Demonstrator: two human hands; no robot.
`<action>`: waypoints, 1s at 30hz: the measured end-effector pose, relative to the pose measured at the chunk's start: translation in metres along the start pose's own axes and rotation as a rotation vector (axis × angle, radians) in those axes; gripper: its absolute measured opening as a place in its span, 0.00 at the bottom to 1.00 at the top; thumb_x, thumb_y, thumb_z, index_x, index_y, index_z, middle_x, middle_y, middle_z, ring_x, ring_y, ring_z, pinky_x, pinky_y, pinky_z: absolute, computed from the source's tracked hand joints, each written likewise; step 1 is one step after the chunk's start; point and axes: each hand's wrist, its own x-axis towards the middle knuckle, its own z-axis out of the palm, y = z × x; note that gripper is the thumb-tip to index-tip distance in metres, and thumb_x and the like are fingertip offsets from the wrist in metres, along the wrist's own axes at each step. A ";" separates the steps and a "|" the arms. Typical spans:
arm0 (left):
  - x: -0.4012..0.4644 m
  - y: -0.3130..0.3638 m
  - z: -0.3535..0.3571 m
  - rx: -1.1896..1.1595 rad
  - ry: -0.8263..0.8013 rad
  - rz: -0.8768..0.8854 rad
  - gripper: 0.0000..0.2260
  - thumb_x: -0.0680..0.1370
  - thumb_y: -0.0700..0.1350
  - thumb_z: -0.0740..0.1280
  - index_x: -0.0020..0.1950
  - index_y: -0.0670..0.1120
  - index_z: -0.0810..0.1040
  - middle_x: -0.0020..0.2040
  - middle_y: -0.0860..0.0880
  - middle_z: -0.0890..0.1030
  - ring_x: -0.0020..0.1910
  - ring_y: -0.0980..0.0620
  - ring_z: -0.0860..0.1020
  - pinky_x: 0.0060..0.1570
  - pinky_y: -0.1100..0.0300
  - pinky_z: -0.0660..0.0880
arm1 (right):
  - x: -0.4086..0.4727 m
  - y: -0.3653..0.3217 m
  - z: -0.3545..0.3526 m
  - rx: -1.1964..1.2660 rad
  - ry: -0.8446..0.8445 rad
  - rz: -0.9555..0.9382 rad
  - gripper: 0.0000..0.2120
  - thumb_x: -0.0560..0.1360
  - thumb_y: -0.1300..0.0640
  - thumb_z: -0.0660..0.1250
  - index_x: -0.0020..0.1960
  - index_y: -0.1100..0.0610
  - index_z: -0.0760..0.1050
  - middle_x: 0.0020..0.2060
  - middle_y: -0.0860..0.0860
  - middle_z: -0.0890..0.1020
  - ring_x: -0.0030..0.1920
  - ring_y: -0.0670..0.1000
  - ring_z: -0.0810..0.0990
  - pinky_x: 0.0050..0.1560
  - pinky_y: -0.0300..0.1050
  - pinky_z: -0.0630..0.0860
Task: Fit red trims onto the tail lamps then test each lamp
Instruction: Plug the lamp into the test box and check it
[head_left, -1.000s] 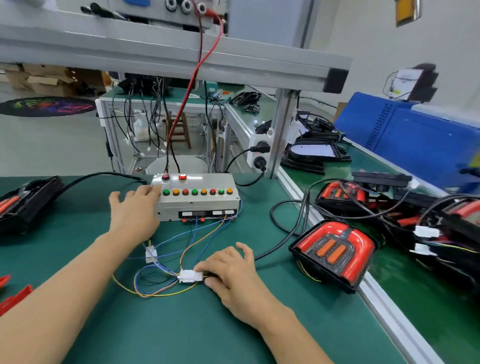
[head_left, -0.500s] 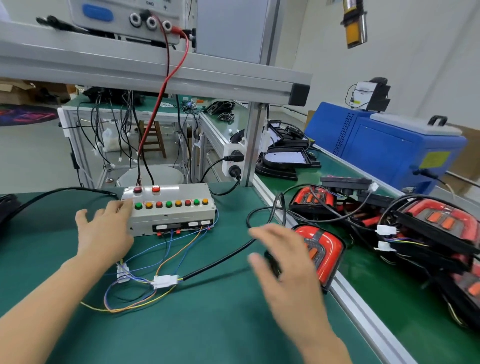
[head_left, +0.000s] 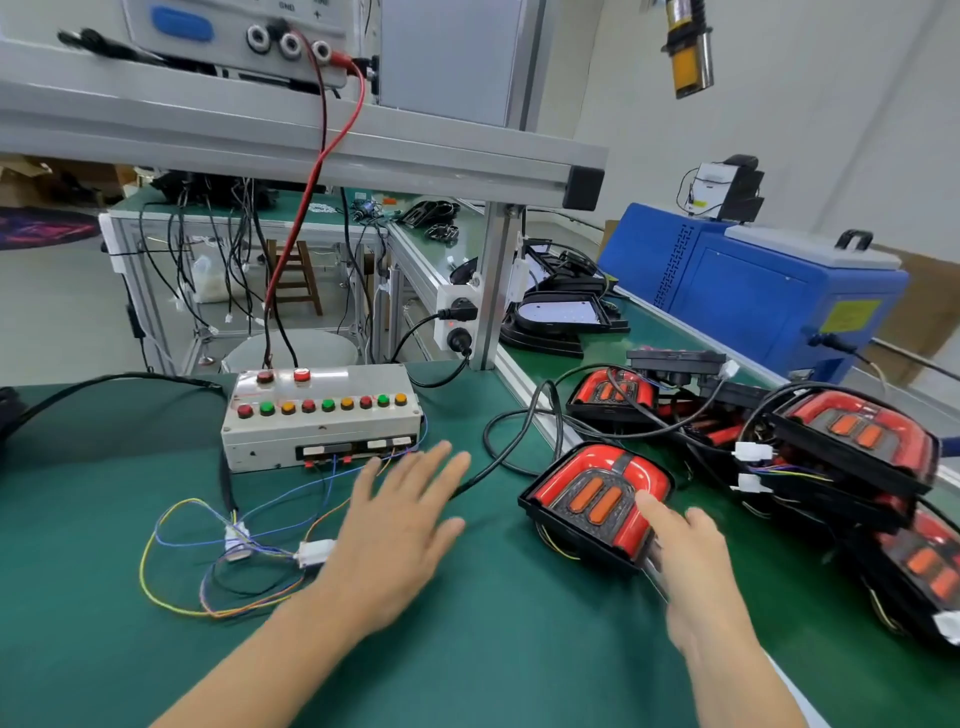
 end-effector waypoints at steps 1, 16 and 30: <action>0.001 0.004 0.006 0.010 -0.037 0.020 0.26 0.82 0.58 0.47 0.76 0.59 0.38 0.78 0.58 0.42 0.76 0.57 0.47 0.73 0.50 0.37 | 0.002 0.002 0.000 0.066 -0.031 0.062 0.36 0.76 0.54 0.69 0.76 0.62 0.55 0.70 0.56 0.72 0.66 0.55 0.74 0.68 0.52 0.68; 0.009 -0.001 0.042 0.039 -0.217 0.000 0.25 0.81 0.61 0.46 0.78 0.57 0.46 0.78 0.55 0.52 0.76 0.54 0.49 0.73 0.46 0.41 | -0.002 0.011 0.013 0.746 -0.360 0.102 0.09 0.69 0.62 0.67 0.47 0.59 0.83 0.45 0.56 0.86 0.41 0.51 0.86 0.42 0.44 0.83; 0.008 0.002 0.035 0.006 -0.179 0.136 0.24 0.82 0.59 0.48 0.77 0.55 0.54 0.75 0.54 0.57 0.75 0.54 0.51 0.73 0.48 0.39 | 0.003 0.009 0.067 0.714 -0.581 0.112 0.20 0.71 0.52 0.68 0.59 0.59 0.80 0.55 0.59 0.84 0.50 0.55 0.85 0.50 0.52 0.79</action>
